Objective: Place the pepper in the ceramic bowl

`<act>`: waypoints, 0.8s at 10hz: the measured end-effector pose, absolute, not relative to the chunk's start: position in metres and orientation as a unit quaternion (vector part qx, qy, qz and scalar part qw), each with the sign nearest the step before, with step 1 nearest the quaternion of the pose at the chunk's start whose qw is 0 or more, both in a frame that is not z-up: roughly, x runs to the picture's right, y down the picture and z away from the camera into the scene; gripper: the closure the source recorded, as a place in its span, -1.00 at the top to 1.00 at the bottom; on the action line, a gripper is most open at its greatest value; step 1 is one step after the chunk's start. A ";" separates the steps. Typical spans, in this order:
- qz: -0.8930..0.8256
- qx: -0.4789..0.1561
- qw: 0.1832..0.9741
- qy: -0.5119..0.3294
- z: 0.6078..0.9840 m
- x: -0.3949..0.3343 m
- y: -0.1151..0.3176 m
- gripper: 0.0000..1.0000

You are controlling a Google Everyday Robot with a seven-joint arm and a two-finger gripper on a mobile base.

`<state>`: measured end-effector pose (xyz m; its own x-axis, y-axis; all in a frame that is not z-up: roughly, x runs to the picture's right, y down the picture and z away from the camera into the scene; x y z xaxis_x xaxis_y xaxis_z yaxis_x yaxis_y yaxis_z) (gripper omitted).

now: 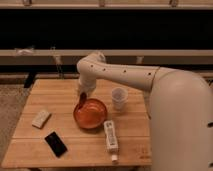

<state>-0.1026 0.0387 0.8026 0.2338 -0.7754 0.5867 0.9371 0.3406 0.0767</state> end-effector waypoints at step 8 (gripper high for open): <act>-0.522 -0.206 0.786 -0.260 0.797 -0.058 0.081 0.33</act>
